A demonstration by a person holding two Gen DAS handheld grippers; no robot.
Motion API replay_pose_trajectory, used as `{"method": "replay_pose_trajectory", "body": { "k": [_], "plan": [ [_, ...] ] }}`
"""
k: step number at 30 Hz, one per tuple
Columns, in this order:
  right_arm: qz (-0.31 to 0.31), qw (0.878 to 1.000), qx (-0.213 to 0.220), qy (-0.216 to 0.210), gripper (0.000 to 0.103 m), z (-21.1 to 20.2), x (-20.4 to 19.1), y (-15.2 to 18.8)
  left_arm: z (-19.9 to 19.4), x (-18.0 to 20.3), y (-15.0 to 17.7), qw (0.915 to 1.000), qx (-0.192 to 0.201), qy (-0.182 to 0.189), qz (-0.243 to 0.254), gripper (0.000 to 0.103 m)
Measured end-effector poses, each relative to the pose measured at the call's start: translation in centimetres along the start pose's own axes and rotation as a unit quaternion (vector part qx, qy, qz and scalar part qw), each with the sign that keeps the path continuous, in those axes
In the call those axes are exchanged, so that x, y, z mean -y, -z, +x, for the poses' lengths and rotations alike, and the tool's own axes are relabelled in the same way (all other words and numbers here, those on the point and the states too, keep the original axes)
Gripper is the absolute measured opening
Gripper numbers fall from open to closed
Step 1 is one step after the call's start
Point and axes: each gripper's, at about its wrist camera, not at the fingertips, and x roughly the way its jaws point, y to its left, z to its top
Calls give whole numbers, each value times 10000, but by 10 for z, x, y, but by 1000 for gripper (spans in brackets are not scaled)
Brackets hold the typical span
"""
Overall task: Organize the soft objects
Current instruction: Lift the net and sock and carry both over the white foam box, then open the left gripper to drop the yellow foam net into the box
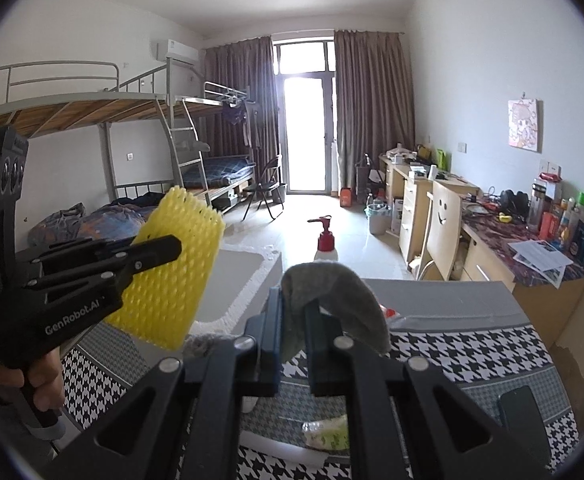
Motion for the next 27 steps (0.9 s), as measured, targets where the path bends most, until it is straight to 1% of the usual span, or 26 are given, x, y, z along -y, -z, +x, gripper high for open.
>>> {"method": "replay_pose_trajectory", "body": {
  "k": [4, 13, 24, 27],
  "plan": [
    [-14, 9999, -36, -98, 13, 7, -2, -5, 3, -9, -2, 9998, 8, -193, -50, 11],
    [-126, 9994, -44, -327, 13, 18, -14, -13, 4, -22, -5, 9988, 35, -483, -102, 11],
    [-307, 9977, 0, -605, 12, 26, -28, -19, 6, -31, -4, 9970, -17, -755, -159, 11],
    [-343, 9972, -20, -657, 13, 29, -32, -20, 7, -35, -4, 9968, -35, -777, -171, 11]
  ]
}}
